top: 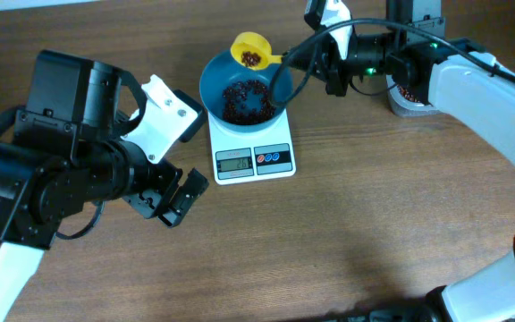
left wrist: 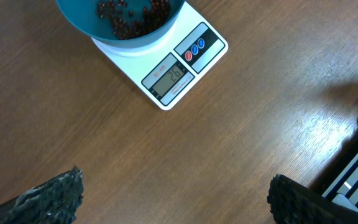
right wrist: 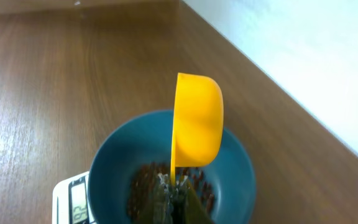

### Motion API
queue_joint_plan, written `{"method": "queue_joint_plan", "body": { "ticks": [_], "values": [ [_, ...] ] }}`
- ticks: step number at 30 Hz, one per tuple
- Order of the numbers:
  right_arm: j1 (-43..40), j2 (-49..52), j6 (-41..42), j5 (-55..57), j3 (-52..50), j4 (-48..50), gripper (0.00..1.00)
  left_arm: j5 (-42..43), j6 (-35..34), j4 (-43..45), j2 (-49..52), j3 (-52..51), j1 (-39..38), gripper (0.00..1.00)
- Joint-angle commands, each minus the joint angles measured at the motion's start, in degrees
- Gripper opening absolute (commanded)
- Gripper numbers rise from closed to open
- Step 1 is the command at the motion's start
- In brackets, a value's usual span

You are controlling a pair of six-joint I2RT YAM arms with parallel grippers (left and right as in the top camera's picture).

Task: Scoop item into bowl and weigh 50g on scale
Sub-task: 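Tilt the scoop over the teal bowl to pour beans in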

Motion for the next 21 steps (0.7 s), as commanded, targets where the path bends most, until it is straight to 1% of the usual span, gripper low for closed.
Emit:
{"method": "queue_joint_plan", "body": {
  "ticks": [1,3,10,13,14,17,18,20,21],
  "values": [
    [0.04,0.74,-2.51,-1.49,1.14,0.92,0.04,0.83,0.9,0.11,-0.87,1.05,-0.2,0.99],
    [-0.07,1.66,-2.49,-0.55,1.14,0.92,0.04,0.83,0.9,0.11,-0.87,1.05,-0.2,0.99],
    [-0.33,1.95,-2.49,-3.5,1.14,2.38,0.04,0.83,0.9,0.11,-0.87,1.05,-0.2,0.99],
    [-0.31,4.24,-2.49,-0.52,1.14,2.36,0.04,0.85,0.9,0.11,-0.87,1.05,-0.2,0.99],
    [-0.44,4.68,-2.47,-1.62,1.14,2.36,0.04,0.83,0.9,0.09,-0.87,1.05,-0.2,0.99],
    [-1.11,4.37,-2.47,-11.32,1.14,3.63,0.04,0.83,0.9,0.11,-0.87,1.05,-0.2,0.99],
    [-1.09,4.37,-2.49,-10.19,1.14,3.89,0.04,0.83,0.9,0.11,-0.87,1.05,-0.2,0.99],
    [-1.05,4.55,-2.45,-3.19,1.14,2.51,0.04,0.83,0.9,0.09,-0.87,1.05,-0.2,0.99],
    [-1.07,4.33,-2.23,-5.05,1.2,2.71,0.04,0.85,0.9,0.11,-0.87,1.05,-0.2,0.99]
  ]
}}
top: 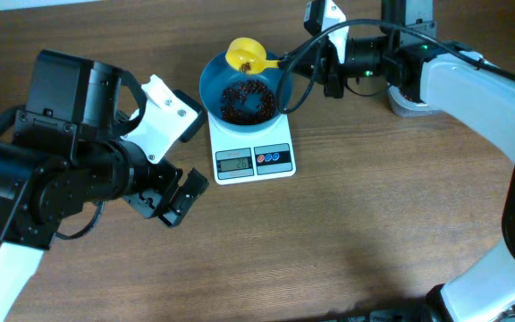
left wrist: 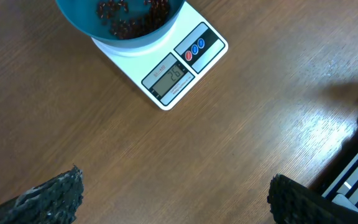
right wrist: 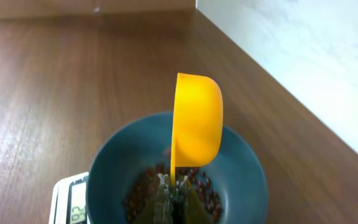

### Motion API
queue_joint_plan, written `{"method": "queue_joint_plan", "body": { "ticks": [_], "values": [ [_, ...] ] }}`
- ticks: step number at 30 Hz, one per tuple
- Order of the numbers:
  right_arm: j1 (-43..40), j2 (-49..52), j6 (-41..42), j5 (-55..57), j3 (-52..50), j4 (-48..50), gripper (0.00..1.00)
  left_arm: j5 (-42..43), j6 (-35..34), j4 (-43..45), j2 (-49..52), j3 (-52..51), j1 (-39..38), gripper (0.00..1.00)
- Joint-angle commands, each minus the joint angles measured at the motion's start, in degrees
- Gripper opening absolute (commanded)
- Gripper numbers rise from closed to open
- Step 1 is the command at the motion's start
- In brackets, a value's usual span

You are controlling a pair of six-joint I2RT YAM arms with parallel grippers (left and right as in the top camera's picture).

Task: Scoop item into bowl and weigh 50g on scale
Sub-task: 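Tilt the scoop over the teal bowl to pour beans in, then move the empty scoop back to the bean tub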

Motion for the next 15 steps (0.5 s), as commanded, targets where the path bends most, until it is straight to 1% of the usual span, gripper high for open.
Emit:
{"method": "queue_joint_plan", "body": {
  "ticks": [1,3,4,5,6,8,9,10,11,15],
  "values": [
    [-0.31,-0.59,0.17,-4.33,1.29,0.55,0.04,0.83,0.9,0.09,-0.87,1.05,-0.2,0.99],
    [-0.2,-0.81,0.15,-6.34,1.29,2.78,0.04,0.83,0.9,0.09,-0.87,1.05,-0.2,0.99],
    [-0.2,-0.46,0.15,0.0,1.27,2.36,0.04,0.83,0.9,0.09,-0.87,1.05,-0.2,0.99],
    [-0.24,-0.35,0.2,1.95,1.29,2.14,0.04,0.83,0.9,0.09,-0.87,1.05,-0.2,0.99],
    [-0.28,-0.37,0.2,0.96,1.29,2.21,0.04,0.83,0.9,0.07,-0.87,1.05,-0.2,0.99],
    [-0.26,-0.76,0.17,-4.83,1.33,4.46,0.04,0.83,0.9,0.09,-0.87,1.05,-0.2,0.99],
    [-0.17,-0.61,0.15,-2.14,1.33,4.7,0.04,0.83,0.9,0.09,-0.87,1.05,-0.2,0.99],
    [-0.2,-0.04,0.17,3.1,1.29,4.44,0.04,0.83,0.9,0.09,-0.87,1.05,-0.2,0.99],
    [-0.37,0.07,0.2,5.38,1.29,4.07,0.04,0.83,0.9,0.09,-0.87,1.05,-0.2,0.99],
    [-1.03,-0.39,0.39,-0.13,1.31,7.26,0.04,0.83,0.9,0.09,-0.87,1.05,-0.2,0.99]
  ]
}}
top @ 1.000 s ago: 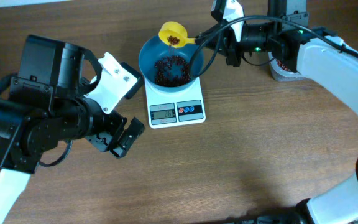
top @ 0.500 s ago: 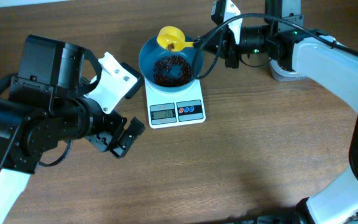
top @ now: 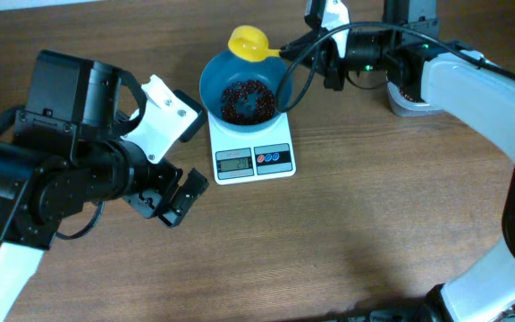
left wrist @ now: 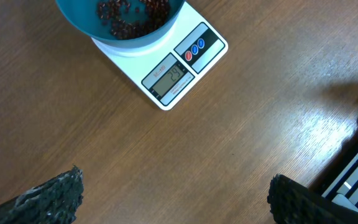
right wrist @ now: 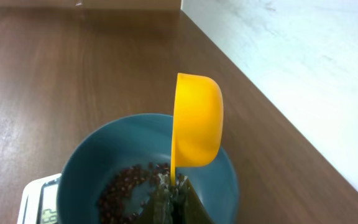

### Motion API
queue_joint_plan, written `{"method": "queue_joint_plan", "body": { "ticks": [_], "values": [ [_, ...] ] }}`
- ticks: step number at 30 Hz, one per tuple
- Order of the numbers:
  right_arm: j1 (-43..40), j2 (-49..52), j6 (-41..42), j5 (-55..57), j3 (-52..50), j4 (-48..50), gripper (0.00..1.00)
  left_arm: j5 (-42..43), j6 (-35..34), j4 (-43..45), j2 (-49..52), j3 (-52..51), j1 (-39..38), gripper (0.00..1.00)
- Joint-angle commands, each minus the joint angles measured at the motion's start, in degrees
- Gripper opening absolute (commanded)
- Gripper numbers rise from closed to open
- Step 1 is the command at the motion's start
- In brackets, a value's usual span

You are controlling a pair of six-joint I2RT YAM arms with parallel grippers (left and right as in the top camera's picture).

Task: Scoop item into bowl and weigh 50g on scale
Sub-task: 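Move the empty scoop back to the bean tub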

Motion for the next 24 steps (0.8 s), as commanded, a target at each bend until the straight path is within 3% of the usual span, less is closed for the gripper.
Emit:
{"method": "queue_joint_plan", "body": {
  "ticks": [1,13,20,24],
  "values": [
    [-0.7,-0.42,0.39,-1.7,1.07,2.78,0.04,0.83,0.9,0.09,-0.87,1.05,-0.2,0.99],
    [-16.26,-11.43,21.92,2.08,1.46,1.88,0.04,0.83,0.9,0.07,-0.87,1.05,-0.2,0.99],
    [-24.55,-14.88,21.88,24.02,1.46,-22.12,0.04,0.81,0.9,0.09,-0.87,1.05,-0.2,0.99],
    [-24.39,-14.84,21.86,31.74,1.46,-28.83,0.04,0.81,0.9,0.09,-0.87,1.05,-0.2,0.99]
  ]
}}
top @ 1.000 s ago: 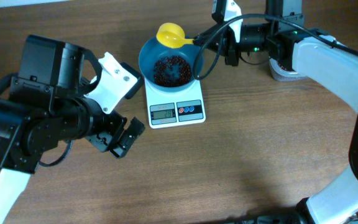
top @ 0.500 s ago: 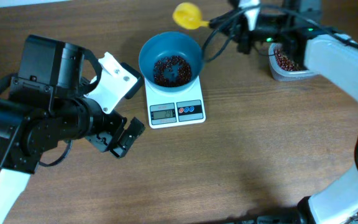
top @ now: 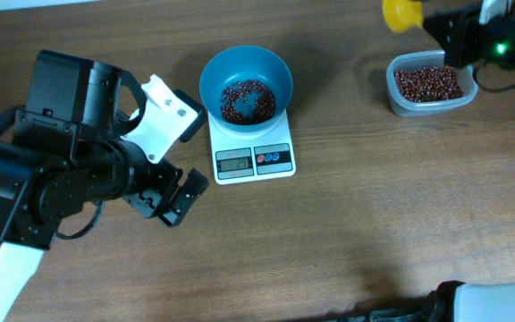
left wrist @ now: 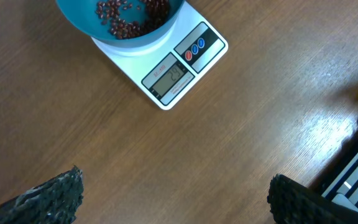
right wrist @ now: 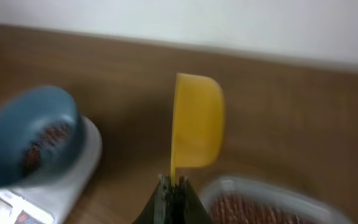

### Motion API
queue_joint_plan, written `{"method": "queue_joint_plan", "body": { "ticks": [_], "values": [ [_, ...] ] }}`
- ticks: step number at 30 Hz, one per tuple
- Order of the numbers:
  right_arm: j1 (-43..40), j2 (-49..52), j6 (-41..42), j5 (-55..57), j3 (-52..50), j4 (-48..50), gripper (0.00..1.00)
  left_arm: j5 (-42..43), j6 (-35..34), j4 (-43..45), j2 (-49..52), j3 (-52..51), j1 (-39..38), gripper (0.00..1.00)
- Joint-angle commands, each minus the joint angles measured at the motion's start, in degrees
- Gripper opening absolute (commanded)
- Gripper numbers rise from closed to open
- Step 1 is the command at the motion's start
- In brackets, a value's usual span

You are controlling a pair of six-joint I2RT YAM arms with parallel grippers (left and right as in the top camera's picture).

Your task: Scoop item into bowl and weigh 50g on scale

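A blue bowl (top: 245, 82) with dark red beans in its bottom stands on the white scale (top: 253, 154), whose display (left wrist: 169, 74) is lit. My right gripper (right wrist: 174, 184) is shut on the handle of the yellow scoop (top: 402, 12), held at the far right above the back rim of the clear tub of beans (top: 429, 85). The scoop (right wrist: 196, 120) shows only its yellow back in the blurred right wrist view. My left gripper (left wrist: 176, 193) hangs open over bare wood in front of the scale, holding nothing.
The tub (right wrist: 272, 202) lies just below the scoop, with the bowl (right wrist: 31, 134) off to its left. My bulky left arm (top: 70, 170) fills the table's left side. The white wall runs along the far table edge.
My right gripper has moved with the scoop from over the bowl's back rim far to the right, now above the tub of beans. The left arm stayed put.
The scoop was held over the bowl's back rim with some beans in it and the scale read 26. Then it sat tipped over the bowl. Then it was raised at the rim, showing no beans. Now it is over the tub.
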Motion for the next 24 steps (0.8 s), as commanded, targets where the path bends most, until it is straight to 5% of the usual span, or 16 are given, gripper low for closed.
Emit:
{"method": "queue_joint_plan", "body": {
  "ticks": [1,9,24],
  "values": [
    [0.17,0.17,0.68,15.3,0.02,-3.85,0.04,0.81,0.9,0.11,-0.87,1.03,-0.2,0.99],
    [0.17,0.37,-1.9,34.51,0.02,-8.9,0.04,0.81,0.9,0.11,-0.87,1.03,-0.2,0.99],
    [8.41,12.55,-1.84,27.21,-0.2,-10.97,0.04,0.83,0.9,0.11,-0.87,1.03,-0.2,0.99]
  ]
}}
